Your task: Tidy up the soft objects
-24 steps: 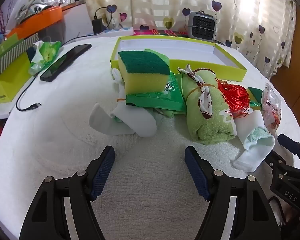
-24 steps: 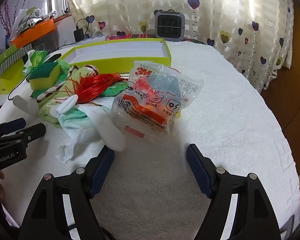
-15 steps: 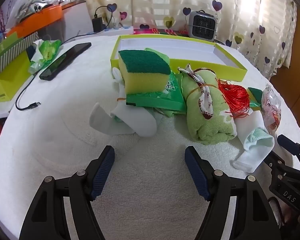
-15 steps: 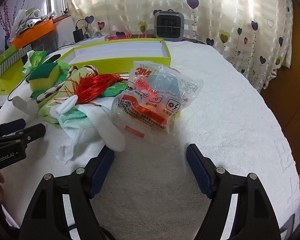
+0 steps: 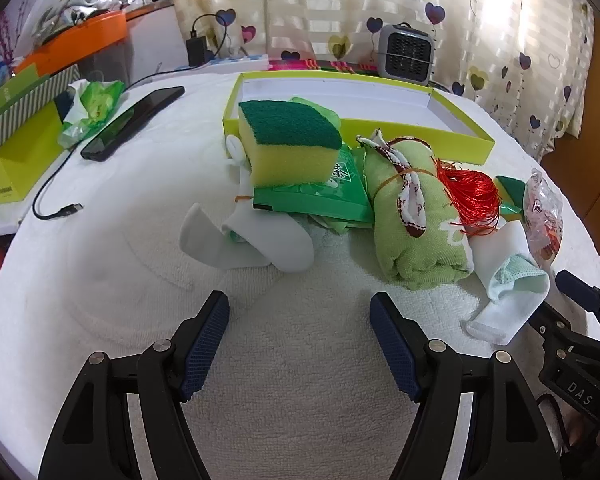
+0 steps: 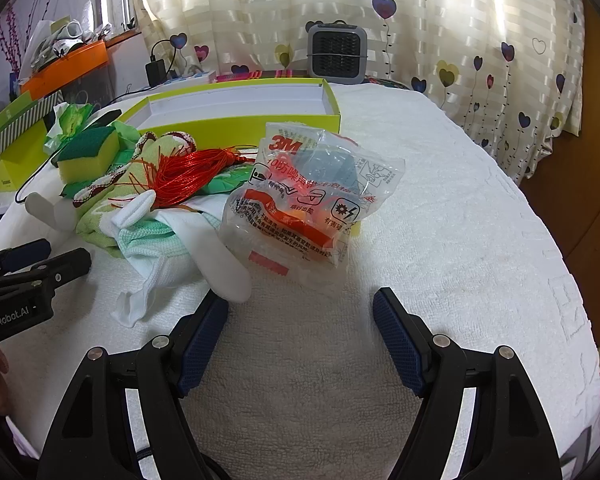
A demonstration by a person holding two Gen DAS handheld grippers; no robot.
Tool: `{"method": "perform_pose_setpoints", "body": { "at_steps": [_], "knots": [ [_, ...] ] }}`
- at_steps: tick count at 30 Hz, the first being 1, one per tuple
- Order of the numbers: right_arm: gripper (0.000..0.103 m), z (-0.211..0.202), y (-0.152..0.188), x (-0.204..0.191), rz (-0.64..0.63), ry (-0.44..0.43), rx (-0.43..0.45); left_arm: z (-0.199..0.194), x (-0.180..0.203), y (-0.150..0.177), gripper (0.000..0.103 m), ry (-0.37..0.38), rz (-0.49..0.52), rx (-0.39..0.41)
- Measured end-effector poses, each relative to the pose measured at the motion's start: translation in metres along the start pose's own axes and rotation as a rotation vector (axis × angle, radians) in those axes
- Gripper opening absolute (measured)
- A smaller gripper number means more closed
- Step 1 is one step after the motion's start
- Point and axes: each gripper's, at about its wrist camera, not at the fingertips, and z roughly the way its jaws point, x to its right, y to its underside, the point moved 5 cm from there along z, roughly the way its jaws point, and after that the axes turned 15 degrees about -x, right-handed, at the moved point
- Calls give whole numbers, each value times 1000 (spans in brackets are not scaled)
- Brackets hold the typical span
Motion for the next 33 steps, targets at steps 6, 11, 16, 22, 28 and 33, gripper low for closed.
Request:
{"method": "perform_pose_setpoints", "body": {
  "at_steps": [6,11,16,22,28,33],
  "knots": [
    [75,0,0,0,0,1,1,0,-1,0,72,0,2,0],
    [75,0,0,-1,1,1,2,0,-2,0,73,1,0,1],
    [75,0,0,-1,1,1,3,-1,-2,-1,73,-1,2,1],
    [75,0,0,0,1,1,3,-1,-2,0,73,-1,2,2],
    [75,0,0,-1,2,1,4,-1,-2,0,73,-2,2,2],
    [75,0,0,0,2,1,4,-1,-1,0,73,-1,1,2]
  ]
}}
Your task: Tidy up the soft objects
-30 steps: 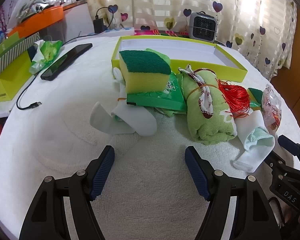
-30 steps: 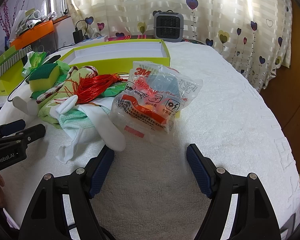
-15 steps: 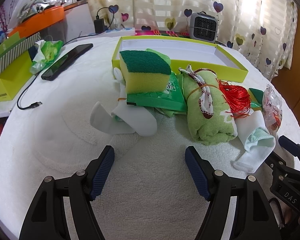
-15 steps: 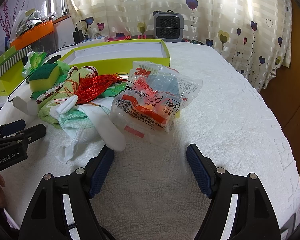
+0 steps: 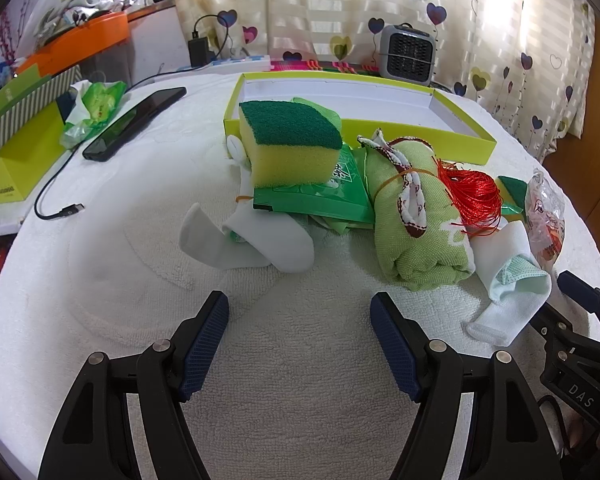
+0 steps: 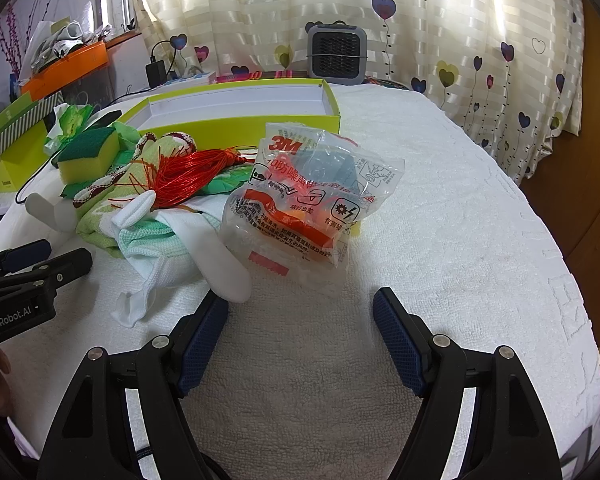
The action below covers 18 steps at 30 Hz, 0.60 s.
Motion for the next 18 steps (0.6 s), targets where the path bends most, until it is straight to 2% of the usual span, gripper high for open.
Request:
{"method": "perform_pose_setpoints", "body": {
  "at_steps": [18],
  "knots": [
    [75,-1,0,-1,1,0,1,0,0,0,73,-2,2,1]
  ]
}}
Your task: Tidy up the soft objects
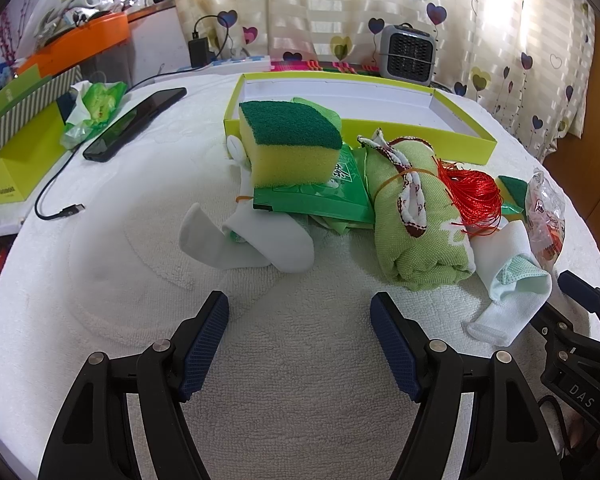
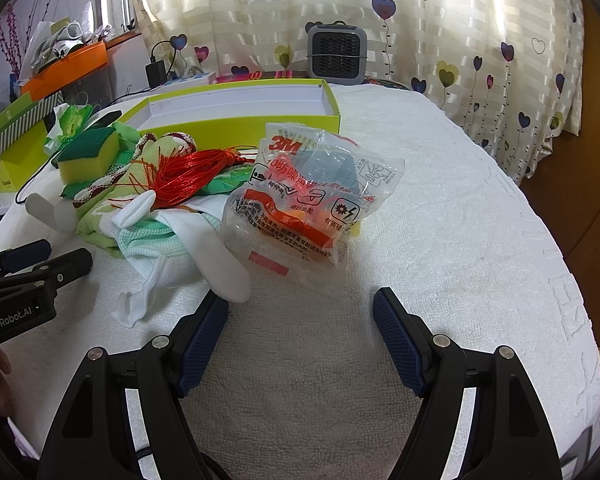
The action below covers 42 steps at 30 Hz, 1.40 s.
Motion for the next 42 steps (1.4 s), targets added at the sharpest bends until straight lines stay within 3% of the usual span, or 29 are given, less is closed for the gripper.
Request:
{"method": "perform_pose_setpoints", "body": {
  "at_steps": [28,35,42],
  "knots": [
    [75,-1,-1,3,-5,-19,-7,1,-2,1,75,-8,32,3],
    [75,-15,-7,8,14,-117,8,0,-5,-1,75,41,70,-22],
    [75,-29,-15,12,38,-239,37,-9,-23,-11,74,161,37,-19]
  ]
}}
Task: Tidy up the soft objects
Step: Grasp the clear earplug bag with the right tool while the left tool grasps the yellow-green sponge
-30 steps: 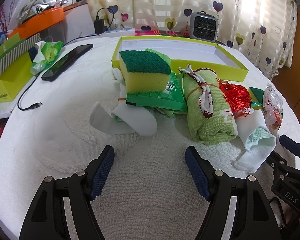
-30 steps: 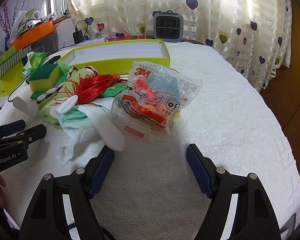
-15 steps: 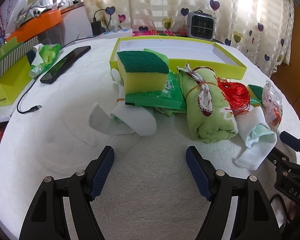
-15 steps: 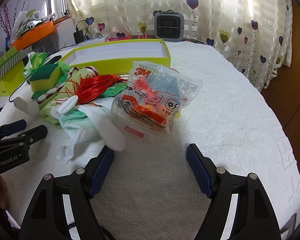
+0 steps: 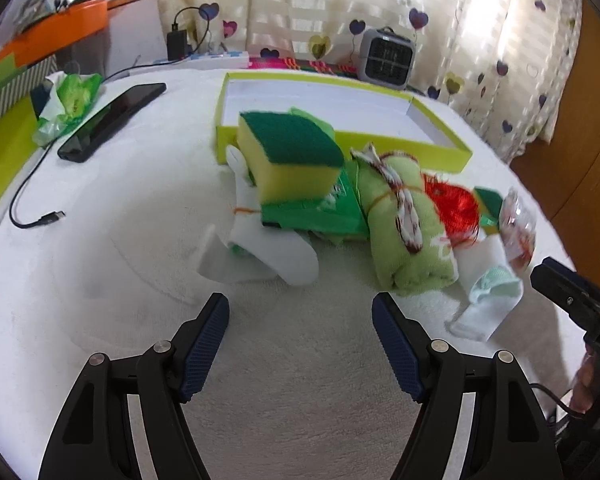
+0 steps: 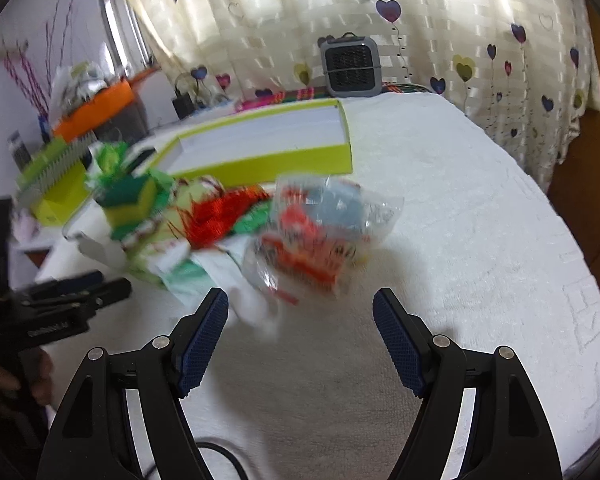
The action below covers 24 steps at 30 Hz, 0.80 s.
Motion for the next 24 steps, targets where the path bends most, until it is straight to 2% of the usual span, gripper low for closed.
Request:
{"method": "perform_pose_setpoints", "body": {
  "at_steps": [2,7,11,15,20,24],
  "knots": [
    [75,-2,-4,3,19,-34,8,-6,-3,-4,74,19,-7,14],
    [75,-1,-15,9,68,-53,17,-29,-9,-24,74,63,-31,83],
    [75,3,-26,6,77,-55,20,-34,-8,-44,74,58,-35,101],
    [75,10,-30,8,101,-47,6,-27,-6,-58,74,85,-50,78],
    [75,12,-33,12,127,-21,10,-17,-5,-70,74,51,-52,61],
    [75,16,-34,15,138,-1,-7,-7,-7,-76,74,-12,-52,42]
  ]
}}
